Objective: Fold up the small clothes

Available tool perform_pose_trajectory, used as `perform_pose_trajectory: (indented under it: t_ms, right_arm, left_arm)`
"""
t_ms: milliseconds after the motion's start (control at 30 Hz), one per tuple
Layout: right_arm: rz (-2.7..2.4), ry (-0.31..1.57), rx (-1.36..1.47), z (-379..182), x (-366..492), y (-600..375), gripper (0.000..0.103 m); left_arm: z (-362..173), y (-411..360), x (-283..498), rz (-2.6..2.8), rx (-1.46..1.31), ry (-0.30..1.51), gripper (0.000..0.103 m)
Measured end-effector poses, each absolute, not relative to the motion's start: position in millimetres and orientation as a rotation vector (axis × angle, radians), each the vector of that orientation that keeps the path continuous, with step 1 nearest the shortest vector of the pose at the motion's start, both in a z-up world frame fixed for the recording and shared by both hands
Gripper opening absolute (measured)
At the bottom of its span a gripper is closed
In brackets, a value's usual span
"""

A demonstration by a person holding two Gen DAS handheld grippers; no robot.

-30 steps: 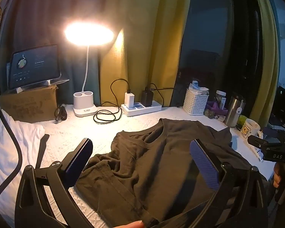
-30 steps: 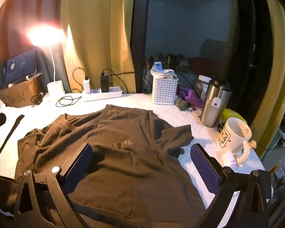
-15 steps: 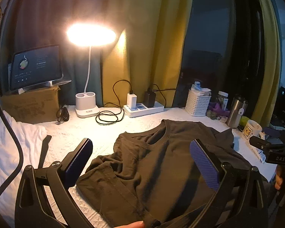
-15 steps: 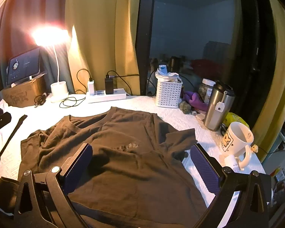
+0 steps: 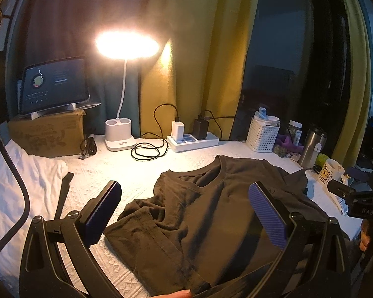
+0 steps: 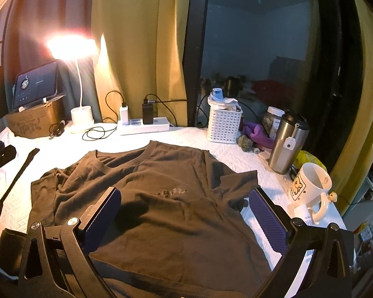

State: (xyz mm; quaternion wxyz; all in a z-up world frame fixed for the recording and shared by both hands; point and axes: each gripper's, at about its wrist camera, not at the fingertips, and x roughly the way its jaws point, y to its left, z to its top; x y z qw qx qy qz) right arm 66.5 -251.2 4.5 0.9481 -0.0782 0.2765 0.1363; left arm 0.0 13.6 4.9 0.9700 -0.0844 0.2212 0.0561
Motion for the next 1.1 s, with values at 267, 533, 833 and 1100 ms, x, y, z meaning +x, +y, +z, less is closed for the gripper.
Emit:
perform_pose_trajectory:
  t_ms: [267, 533, 833, 1100]
  right_arm:
    - [0.274, 0.564, -0.160, 4.9, 66.0, -251.3, 0.103]
    - [0.275, 0.564, -0.159, 4.5, 65.9, -251.3, 0.103]
    - [0.272, 0.567, -0.157, 3.7, 65.9, -253.1, 0.103]
    - [0.271, 0.568, -0.157, 3.5, 66.3, -253.7, 0.103]
  left_arm:
    - [4.6, 13.8, -0.9, 0.127, -0.167, 0.449, 0.101]
    - [4.5, 12.8, 0.2, 0.133, -0.165, 0.458, 0.101]
    - [4.5, 13.1, 0.9, 0.136, -0.164, 0.460, 0.101]
    - [3.5, 15.1, 2.4, 0.135, -0.160, 0.467, 0.101]
